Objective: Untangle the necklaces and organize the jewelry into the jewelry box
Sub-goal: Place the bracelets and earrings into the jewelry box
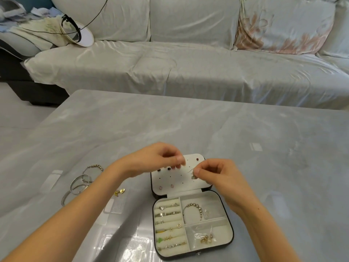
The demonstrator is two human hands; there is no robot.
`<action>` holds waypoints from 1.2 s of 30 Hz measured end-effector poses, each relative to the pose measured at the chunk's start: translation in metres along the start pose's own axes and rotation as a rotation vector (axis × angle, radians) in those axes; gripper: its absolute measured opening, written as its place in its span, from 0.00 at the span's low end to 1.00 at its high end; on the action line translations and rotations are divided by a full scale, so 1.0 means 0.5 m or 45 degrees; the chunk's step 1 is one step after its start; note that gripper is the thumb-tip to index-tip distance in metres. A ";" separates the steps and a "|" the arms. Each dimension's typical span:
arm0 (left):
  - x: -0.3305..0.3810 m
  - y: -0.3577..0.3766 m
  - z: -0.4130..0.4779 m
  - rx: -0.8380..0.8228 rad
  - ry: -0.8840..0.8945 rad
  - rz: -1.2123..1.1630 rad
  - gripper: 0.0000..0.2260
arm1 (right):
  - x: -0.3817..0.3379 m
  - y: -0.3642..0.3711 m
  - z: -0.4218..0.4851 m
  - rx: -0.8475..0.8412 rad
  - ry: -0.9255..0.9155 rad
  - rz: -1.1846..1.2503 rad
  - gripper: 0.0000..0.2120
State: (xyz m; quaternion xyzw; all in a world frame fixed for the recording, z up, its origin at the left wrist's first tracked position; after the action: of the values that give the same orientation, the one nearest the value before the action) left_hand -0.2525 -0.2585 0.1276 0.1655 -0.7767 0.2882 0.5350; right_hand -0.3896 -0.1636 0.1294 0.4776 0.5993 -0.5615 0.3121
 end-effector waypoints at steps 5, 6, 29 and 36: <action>-0.072 -0.045 0.091 0.577 -0.084 0.422 0.06 | 0.011 -0.015 0.021 0.269 0.023 -0.008 0.09; -0.084 -0.040 0.106 0.571 -0.111 0.435 0.07 | 0.014 -0.015 0.025 0.296 0.025 -0.015 0.09; 0.003 -0.014 0.057 0.587 0.203 0.312 0.05 | 0.035 0.026 0.050 0.963 -0.050 -0.605 0.06; 0.017 -0.008 0.042 0.589 0.238 0.292 0.04 | 0.005 0.037 0.045 1.011 -0.114 -0.887 0.10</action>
State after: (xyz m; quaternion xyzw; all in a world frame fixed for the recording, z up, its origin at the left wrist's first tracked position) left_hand -0.2686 -0.2742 0.1311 0.1668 -0.6513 0.5306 0.5161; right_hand -0.3770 -0.1865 0.1161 0.3072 0.4497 -0.8355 -0.0724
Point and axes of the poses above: each hand's wrist, its own z-axis towards the middle knuckle, its own y-axis out of the palm, x = y × z, the point moved 5 cm from there along z, towards the middle knuckle, and after that the axes turned 12 degrees about -z, right-handed, at the moved point
